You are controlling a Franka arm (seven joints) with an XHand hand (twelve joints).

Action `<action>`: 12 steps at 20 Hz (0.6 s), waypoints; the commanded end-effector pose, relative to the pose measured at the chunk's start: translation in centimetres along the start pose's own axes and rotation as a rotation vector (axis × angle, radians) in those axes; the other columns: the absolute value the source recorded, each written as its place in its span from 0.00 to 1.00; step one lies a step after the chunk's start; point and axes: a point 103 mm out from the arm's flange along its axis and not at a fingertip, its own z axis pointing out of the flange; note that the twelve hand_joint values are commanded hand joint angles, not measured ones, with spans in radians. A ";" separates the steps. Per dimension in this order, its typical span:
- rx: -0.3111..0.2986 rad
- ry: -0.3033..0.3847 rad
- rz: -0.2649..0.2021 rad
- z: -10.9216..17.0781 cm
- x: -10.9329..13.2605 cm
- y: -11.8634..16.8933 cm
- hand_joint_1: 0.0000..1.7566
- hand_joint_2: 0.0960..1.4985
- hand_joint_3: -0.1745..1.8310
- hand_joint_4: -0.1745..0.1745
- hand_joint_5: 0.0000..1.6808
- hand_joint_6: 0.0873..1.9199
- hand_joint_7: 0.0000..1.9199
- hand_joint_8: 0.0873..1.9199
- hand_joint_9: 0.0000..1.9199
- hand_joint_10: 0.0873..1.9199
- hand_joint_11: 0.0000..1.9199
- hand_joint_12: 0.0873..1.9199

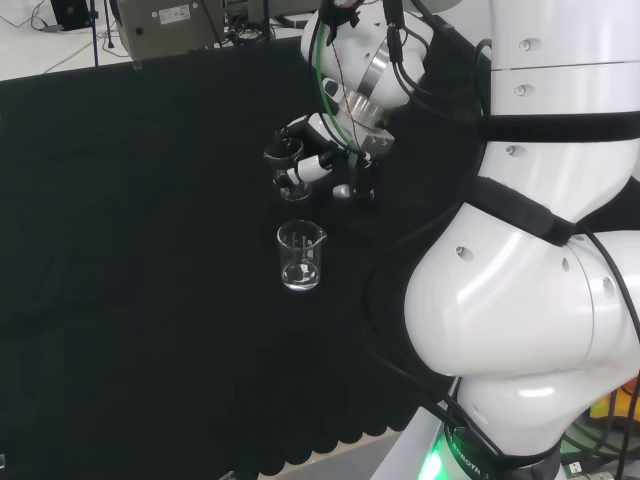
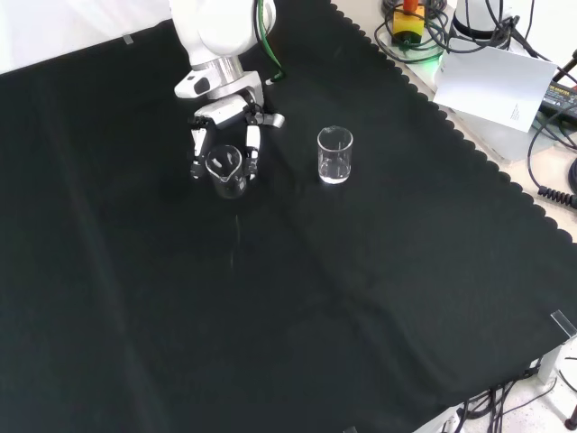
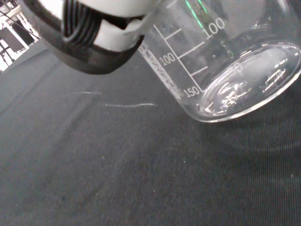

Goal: Place the beaker back on the table.

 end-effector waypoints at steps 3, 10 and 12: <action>0.075 0.032 -0.009 0.0 -0.7 -0.8 0.69 0.67 0.06 0.61 0.74 0.26 0.62 0.19 0.71 0.00 0.60 0.39; 0.142 0.013 -0.022 -0.3 -1.0 -2.3 0.60 0.63 0.01 0.55 0.27 0.33 0.18 0.31 0.39 0.00 0.14 0.66; 0.153 0.004 -0.012 -0.6 -1.0 -2.8 0.59 0.62 0.00 0.55 0.24 0.30 0.15 0.31 0.36 0.00 0.10 0.67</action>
